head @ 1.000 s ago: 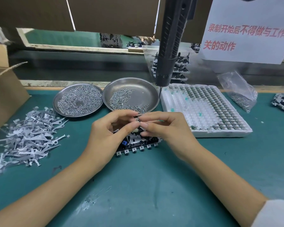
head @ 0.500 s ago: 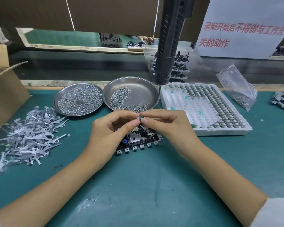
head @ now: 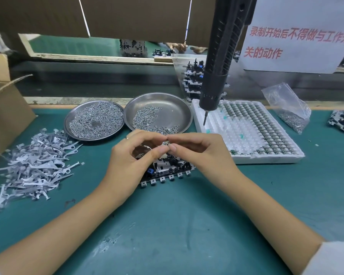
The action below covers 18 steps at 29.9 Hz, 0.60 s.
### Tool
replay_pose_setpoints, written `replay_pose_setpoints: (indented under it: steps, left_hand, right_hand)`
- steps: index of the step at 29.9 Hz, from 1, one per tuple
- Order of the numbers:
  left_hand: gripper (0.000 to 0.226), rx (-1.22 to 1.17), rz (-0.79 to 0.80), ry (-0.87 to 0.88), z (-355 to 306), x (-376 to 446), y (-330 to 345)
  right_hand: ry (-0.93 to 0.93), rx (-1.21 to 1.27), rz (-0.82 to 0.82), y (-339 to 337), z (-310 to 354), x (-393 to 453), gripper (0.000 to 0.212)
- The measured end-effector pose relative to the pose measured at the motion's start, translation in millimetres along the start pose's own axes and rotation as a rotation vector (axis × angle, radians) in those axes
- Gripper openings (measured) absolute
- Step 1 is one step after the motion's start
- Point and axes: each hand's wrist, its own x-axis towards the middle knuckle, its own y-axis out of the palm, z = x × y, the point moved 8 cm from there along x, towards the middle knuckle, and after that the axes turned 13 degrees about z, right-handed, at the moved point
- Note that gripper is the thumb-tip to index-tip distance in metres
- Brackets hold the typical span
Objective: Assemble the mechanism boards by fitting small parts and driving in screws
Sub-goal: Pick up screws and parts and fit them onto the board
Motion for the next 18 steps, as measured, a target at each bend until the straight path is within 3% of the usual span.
replay_pose_setpoints:
  steps: [5, 11, 18]
  left_hand:
    - [0.027, 0.019, 0.006, -0.023, 3.2, -0.6, -0.9]
    - [0.028, 0.215, 0.067, 0.016, -7.6, -0.2, 1.7]
    - [0.033, 0.358, 0.162, 0.010, -9.3, -5.8, -1.9]
  right_hand:
    - [-0.055, -0.067, 0.035, 2.6, 6.9, 0.3, 0.023]
    - [-0.125, -0.193, 0.003, 1.6, 11.1, -2.6, 0.024]
    - [-0.143, -0.464, 0.017, 3.6, 10.3, -5.3, 0.021]
